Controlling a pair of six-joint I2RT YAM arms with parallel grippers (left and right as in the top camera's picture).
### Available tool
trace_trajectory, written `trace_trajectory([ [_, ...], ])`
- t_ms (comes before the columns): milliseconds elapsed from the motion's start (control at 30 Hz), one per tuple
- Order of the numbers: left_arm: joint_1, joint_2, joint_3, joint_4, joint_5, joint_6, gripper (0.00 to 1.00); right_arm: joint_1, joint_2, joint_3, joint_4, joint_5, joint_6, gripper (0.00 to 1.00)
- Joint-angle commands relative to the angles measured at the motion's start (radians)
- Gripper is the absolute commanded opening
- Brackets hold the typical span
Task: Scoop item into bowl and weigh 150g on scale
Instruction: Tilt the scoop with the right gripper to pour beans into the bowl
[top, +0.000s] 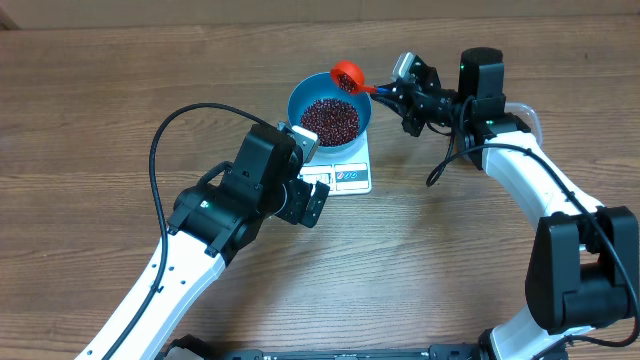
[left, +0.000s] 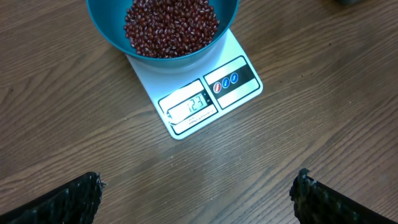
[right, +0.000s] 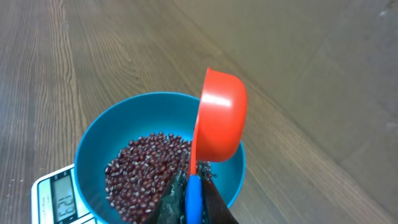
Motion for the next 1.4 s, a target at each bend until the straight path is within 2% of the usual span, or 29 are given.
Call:
trace_trajectory([
  [0,0.001,0.006,-0.004,0.000,0.008,0.015,1.00,0.002,0.004,0.000,-0.005,0.012,-0.005,0.04],
  [100,0.001,0.006,-0.004,-0.001,0.008,0.015,1.00,0.002,0.004,0.000,0.008,0.048,-0.004,0.04],
  [233,0.001,0.006,-0.004,0.000,0.008,0.015,1.00,0.003,0.004,0.000,-0.036,-0.021,-0.005,0.04],
  [367,0.001,0.006,-0.004,-0.001,0.008,0.015,1.00,0.003,0.004,0.000,-0.013,0.072,-0.004,0.04],
  [500,0.001,0.006,-0.004,0.000,0.008,0.015,0.99,0.003,0.004,0.000,-0.035,-0.070,0.006,0.04],
  [600,0.001,0.006,-0.003,-0.001,0.008,0.015,1.00,0.003,0.004,0.000,-0.029,0.051,0.003,0.04],
  [733,0.001,0.006,-0.003,0.000,0.008,0.015,1.00,0.008,0.004,0.000,-0.039,-0.120,0.003,0.04],
  [867,0.001,0.006,-0.003,0.000,0.008,0.015,1.00,0.009,0.004,0.000,-0.043,0.025,0.003,0.04],
  [967,0.001,0.006,-0.003,0.000,0.008,0.015,1.00,0.012,0.004,0.000,-0.055,-0.060,0.006,0.04],
  [1100,0.001,0.006,-0.004,-0.001,0.008,0.015,1.00,0.013,0.004,0.000,-0.082,0.006,0.006,0.04],
  [1367,0.001,0.006,-0.004,-0.001,0.008,0.015,1.00,0.013,0.004,0.000,-0.092,0.004,0.008,0.04],
])
